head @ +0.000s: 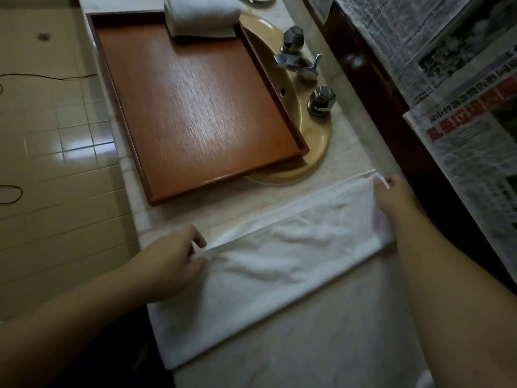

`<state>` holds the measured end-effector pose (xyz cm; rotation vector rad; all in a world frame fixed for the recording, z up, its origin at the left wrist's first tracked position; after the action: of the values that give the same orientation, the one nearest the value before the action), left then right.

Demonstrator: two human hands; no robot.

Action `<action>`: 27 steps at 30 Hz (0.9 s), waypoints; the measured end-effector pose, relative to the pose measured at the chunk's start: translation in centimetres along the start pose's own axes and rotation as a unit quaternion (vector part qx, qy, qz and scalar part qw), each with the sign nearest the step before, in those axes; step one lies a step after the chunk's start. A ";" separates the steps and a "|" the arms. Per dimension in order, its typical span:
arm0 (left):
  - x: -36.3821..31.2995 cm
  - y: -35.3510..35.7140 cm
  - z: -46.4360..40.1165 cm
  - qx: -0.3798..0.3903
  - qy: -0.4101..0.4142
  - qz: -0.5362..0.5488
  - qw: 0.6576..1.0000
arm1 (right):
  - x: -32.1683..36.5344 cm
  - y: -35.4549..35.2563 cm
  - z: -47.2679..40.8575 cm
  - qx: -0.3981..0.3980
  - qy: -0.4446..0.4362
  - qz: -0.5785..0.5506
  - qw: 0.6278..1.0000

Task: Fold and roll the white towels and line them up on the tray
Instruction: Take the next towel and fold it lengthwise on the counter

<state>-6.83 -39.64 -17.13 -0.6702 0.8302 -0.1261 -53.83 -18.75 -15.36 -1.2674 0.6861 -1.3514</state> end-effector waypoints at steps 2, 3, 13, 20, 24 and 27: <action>0.0 -0.8 0.2 -0.008 0.008 0.016 1.000 | 0.3 -0.1 -0.2 0.001 0.000 0.004 1.000; 0.0 -1.1 0.3 -0.014 0.013 0.029 0.999 | 0.4 0.1 -0.3 0.003 0.000 0.006 1.000; 1.4 -0.9 -1.1 -0.089 -0.074 -0.027 0.993 | 0.8 0.3 -1.5 0.017 0.036 0.073 0.997; 0.1 -1.2 -0.7 -0.105 -0.068 -0.069 0.990 | 1.1 0.4 -1.1 -0.004 0.049 0.089 0.995; -3.0 -0.4 -1.5 -0.056 0.005 -0.133 0.990 | 2.0 0.8 -0.8 0.000 0.039 0.124 0.992; -5.5 1.4 -2.6 -0.014 0.046 -0.101 0.994 | 1.1 0.5 -0.8 -0.036 0.021 0.125 0.991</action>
<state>-12.61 -37.90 -15.65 -0.7779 0.8535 -0.3304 -54.21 -20.07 -15.74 -1.1683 0.8983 -1.1578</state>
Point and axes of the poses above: each hand's wrist, its own z-axis away from the middle knuckle, its own y-axis out of the palm, x = y × z, the point moved 8 cm from there along -z, towards the middle knuckle, and after that the axes turned 6 degrees about z, right-handed, at the moved point
